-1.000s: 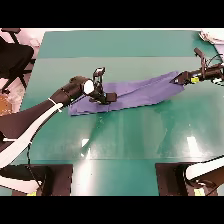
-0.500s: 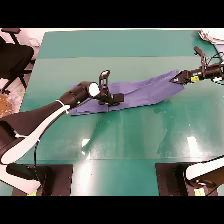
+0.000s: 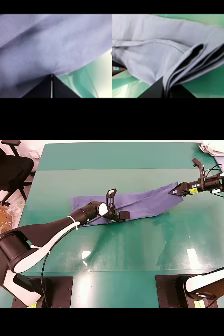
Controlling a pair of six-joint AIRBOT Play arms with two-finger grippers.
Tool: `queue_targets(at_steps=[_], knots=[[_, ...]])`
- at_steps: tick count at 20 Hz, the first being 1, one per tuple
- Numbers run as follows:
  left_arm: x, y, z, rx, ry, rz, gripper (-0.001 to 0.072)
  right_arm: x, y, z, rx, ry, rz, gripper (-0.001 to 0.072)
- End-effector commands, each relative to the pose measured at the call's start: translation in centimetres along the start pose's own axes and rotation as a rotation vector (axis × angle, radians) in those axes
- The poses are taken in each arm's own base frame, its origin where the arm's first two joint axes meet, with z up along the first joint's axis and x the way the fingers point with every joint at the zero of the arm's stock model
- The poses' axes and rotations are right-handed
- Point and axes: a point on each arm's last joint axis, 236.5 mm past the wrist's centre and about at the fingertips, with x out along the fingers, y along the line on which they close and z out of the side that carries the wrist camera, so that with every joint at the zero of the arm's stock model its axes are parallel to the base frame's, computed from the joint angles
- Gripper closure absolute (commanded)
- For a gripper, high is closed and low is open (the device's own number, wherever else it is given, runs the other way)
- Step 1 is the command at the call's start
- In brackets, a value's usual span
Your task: Fold the shirts.
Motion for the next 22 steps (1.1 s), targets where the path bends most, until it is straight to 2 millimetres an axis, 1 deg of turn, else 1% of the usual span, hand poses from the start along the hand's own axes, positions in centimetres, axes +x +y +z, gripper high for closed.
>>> queue_targets(at_steps=[1, 2, 3, 5, 7, 9, 12, 16, 18, 20, 22], knots=[[0.5, 0.1, 0.3, -0.011, -0.018, -0.003, 0.0688, 0.4, 0.9, -0.4, -0.011, 0.028, 0.022, 0.0693], [0.5, 0.1, 0.4, -0.01, -0.019, -0.003, 0.0688, 0.4, 1.2, -0.6, -0.012, 0.034, 0.031, 0.0693], [0.5, 0.1, 0.4, -0.01, -0.018, -0.003, 0.0688, 0.4, 2.0, -0.5, -0.008, 0.029, 0.064, 0.0692], [0.5, 0.2, 0.3, -0.004, -0.015, 0.003, 0.0688, 0.0, 4.6, 0.5, -0.002, -0.012, 0.166, 0.0693], [0.6, 0.2, 0.3, -0.004, -0.015, 0.003, 0.0688, -0.9, 6.9, 1.3, -0.005, -0.045, 0.213, 0.0695], [0.5, 0.2, 0.3, -0.004, -0.016, 0.002, 0.0688, -1.5, 9.3, 1.7, -0.052, -0.058, 0.217, 0.0695], [0.5, 0.2, 0.2, -0.003, -0.011, 0.004, 0.0688, -1.4, 13.8, 1.8, -0.13, -0.058, 0.222, 0.0695], [0.5, 0.4, -0.1, 0.0, 0.001, 0.011, 0.0688, -0.1, 19.6, 2.9, -0.218, -0.108, 0.216, 0.0695], [0.5, 0.5, -0.2, 0.003, 0.007, 0.015, 0.0687, 1.1, 22.4, 2.4, -0.255, -0.097, 0.236, 0.0695], [0.6, 0.6, -0.3, 0.006, 0.009, 0.018, 0.0688, 2.7, 24.6, 1.7, -0.285, -0.068, 0.259, 0.0695], [0.5, 0.6, -0.4, 0.007, 0.015, 0.02, 0.0687, 4.0, 27.1, 1.5, -0.312, -0.039, 0.286, 0.0695]])
